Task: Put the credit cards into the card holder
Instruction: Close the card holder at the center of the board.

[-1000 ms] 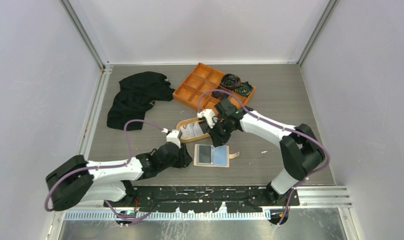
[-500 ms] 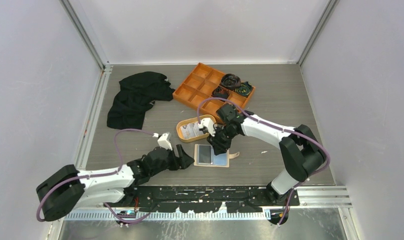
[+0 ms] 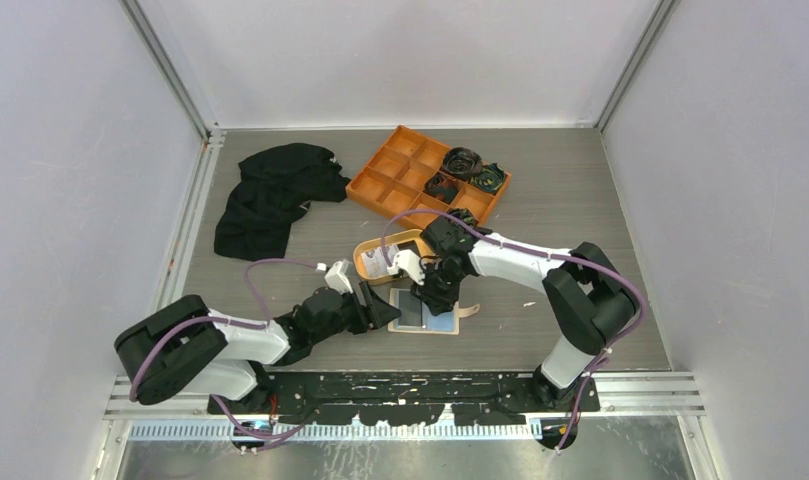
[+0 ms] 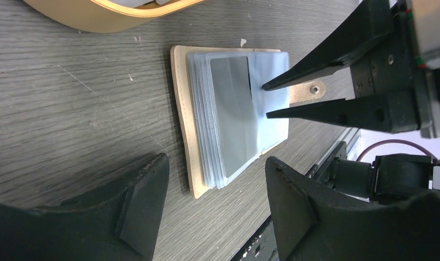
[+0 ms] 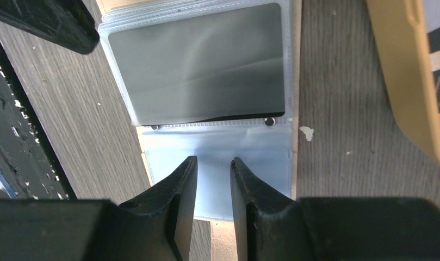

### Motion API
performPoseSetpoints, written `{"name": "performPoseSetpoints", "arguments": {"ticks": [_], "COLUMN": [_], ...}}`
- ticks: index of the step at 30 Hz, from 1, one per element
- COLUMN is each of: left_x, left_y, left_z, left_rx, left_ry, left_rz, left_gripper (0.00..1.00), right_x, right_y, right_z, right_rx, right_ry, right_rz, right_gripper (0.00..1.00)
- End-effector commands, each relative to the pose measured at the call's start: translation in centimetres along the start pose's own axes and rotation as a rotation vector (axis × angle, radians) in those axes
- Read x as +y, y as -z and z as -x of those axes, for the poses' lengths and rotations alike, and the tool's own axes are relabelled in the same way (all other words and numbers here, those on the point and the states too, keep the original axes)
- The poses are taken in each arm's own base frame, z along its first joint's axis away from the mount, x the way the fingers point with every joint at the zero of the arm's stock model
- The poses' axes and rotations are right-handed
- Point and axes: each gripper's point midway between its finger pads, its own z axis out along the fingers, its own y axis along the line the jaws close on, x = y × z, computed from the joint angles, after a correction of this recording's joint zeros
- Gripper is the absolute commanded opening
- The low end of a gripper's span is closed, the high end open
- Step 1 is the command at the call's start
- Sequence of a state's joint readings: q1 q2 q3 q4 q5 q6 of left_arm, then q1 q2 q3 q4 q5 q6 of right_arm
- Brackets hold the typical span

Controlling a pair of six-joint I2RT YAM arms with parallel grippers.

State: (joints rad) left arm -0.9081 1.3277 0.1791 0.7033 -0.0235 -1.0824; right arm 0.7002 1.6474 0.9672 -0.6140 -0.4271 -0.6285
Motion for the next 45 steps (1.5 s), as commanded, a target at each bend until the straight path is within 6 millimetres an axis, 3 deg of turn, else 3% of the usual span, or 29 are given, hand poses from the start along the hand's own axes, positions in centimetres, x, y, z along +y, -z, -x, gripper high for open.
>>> {"name": "performPoseSetpoints", "arguments": {"ticks": [1,10,17,21,25,31,45], "left_x": [0.4,0.6,-1.7,-2.2,-3.3,-2.6,-3.4], "left_y": [-0.6,-2.2,-2.8,-3.8,-3.6,-4.1,-4.4], "left_z": [-0.3,-1.4,-1.3,-1.9,-1.1,-1.5,-2.0], "left_rx": [0.015,0.046,0.020,0.060,0.032,0.045,0.063], "left_ry": [0.017,0.068,0.132,0.144,0.133,0.136,0.053], "left_rz": [0.009,-0.039,-0.217,-0.238,-0.268,-0.223,-0.106], "left_gripper": [0.65,0.55,0.48,0.46,0.44,0.36,0.25], "right_x": [-1.1,-1.2,-1.0,-0.9,-0.9,-0.6,-0.4], "right_y": [0.2,-0.1,-0.1,-0.1,-0.2,0.0,0.3], "right_z": [1.6,1.6,1.6,1.7,1.7,2.0,2.4], "right_rx": [-0.007,0.008,0.012,0.012,0.011,-0.004,-0.029], "right_ry": [0.050,0.037,0.026,0.019,0.018,0.013,-0.006], "right_rz": [-0.056,-0.062,-0.050,-0.044,-0.040,-0.028,-0.013], "right_gripper": [0.34,0.30,0.29,0.28,0.28,0.27,0.28]}}
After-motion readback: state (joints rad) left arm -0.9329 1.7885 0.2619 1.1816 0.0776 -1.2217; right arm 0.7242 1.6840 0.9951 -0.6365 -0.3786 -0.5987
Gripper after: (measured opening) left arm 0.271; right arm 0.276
